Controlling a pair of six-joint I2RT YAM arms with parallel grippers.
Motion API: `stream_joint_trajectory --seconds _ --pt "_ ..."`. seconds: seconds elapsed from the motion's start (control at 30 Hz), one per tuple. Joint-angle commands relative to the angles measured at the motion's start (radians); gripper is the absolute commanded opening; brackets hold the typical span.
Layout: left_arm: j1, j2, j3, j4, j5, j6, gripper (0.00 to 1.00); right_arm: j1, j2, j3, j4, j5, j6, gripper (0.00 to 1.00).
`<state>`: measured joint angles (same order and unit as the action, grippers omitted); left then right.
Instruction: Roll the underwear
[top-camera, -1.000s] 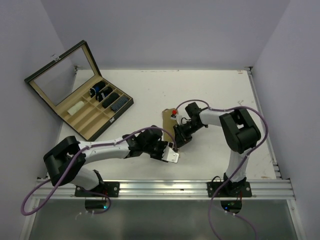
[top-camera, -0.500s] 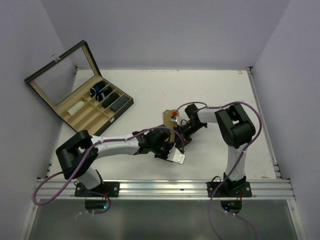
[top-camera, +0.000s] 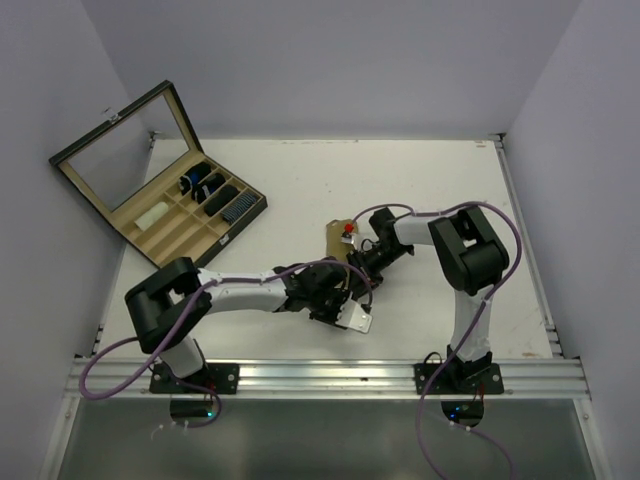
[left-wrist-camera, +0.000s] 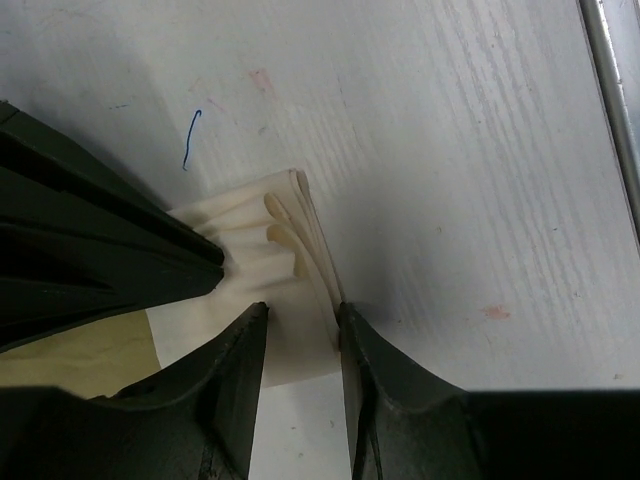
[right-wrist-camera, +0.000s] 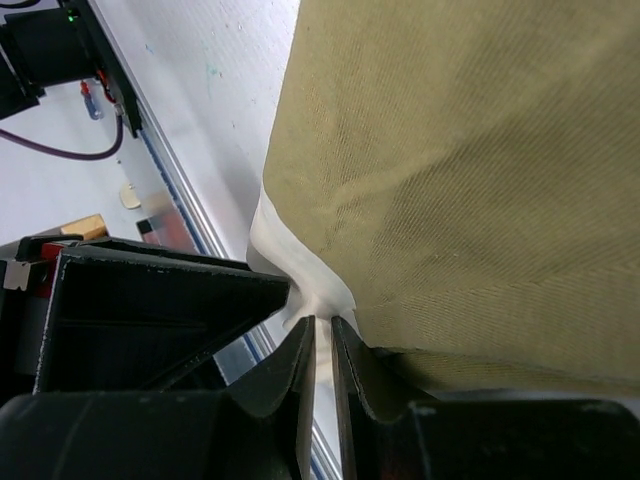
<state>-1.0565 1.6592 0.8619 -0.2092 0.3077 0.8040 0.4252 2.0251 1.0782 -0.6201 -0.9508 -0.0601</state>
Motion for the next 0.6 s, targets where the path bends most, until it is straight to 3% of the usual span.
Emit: stream_joint_trajectory --seconds 0.0,0.17,0.27,0.4,0.57 --pt "-0.005 0.022 -0.001 0.014 -0.032 -0.009 0.39 0.009 0.055 -0.004 0.02 0.15 -0.044 0.17" --pt "-0.007 0.069 0.014 -0.01 -0.022 -0.02 0.35 0.009 0.058 -0.003 0.014 0.147 -0.047 0.17" --pt "-0.007 0.097 0.031 -0.058 0.002 -0.014 0.26 0.009 0.052 -0.006 0.017 0.145 -0.046 0.17" --pt "-0.005 0.125 0.052 -0.123 0.024 -0.017 0.0 0.009 0.04 -0.008 0.019 0.146 -0.044 0.17" --pt "0.001 0.136 0.078 -0.203 0.089 -0.019 0.0 -0.04 -0.034 0.012 0.019 0.113 -0.034 0.19"
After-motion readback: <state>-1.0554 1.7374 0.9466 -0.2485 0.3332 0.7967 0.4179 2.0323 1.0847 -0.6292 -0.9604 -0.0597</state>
